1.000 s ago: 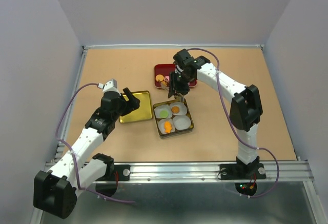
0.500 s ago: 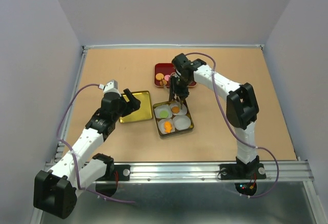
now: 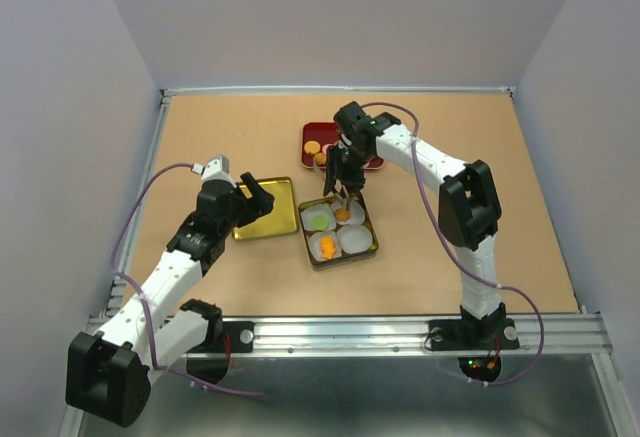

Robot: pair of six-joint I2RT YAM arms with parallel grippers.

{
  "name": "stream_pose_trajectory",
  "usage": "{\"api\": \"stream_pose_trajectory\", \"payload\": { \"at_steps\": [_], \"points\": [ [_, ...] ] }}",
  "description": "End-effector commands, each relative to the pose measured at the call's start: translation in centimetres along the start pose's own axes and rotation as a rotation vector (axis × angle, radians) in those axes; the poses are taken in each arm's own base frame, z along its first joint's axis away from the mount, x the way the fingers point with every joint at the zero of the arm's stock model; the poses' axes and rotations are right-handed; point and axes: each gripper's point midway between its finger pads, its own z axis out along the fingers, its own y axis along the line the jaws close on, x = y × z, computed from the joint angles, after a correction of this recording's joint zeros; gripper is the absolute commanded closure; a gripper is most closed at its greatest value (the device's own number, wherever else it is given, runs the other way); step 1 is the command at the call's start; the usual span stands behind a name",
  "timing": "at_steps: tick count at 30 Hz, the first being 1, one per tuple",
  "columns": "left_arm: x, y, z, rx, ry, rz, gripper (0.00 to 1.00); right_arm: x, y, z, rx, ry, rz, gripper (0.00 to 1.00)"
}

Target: Pack the cookies

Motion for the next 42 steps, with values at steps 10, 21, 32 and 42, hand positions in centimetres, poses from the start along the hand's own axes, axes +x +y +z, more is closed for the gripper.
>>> {"api": "stream_pose_trajectory", "payload": {
  "at_steps": [10,21,32,42],
  "points": [
    [-0.8,-0.3,-0.5,0.032,-0.043,0.008,0.14,-0.4,1.1,-1.0,0.010,0.008,0.000,0.49],
    [-0.3,-0.2,-0.4,0.043,-0.036,-0.005,0.14,-1.0,0.3,-0.6,0.067,0.017,0.000,0.49],
    [0.0,-0.1,-0.2,0.053,-0.038,-0.015,0.14,-1.7,2.4,-1.4,0.019,0.056,-0.007,0.49],
    [-0.1,-0.1,-0.4,0.054,-0.044,-0.014,0.14,-0.9,0.7,-0.5,0.078,0.084,-0.004,0.61]
  ]
}}
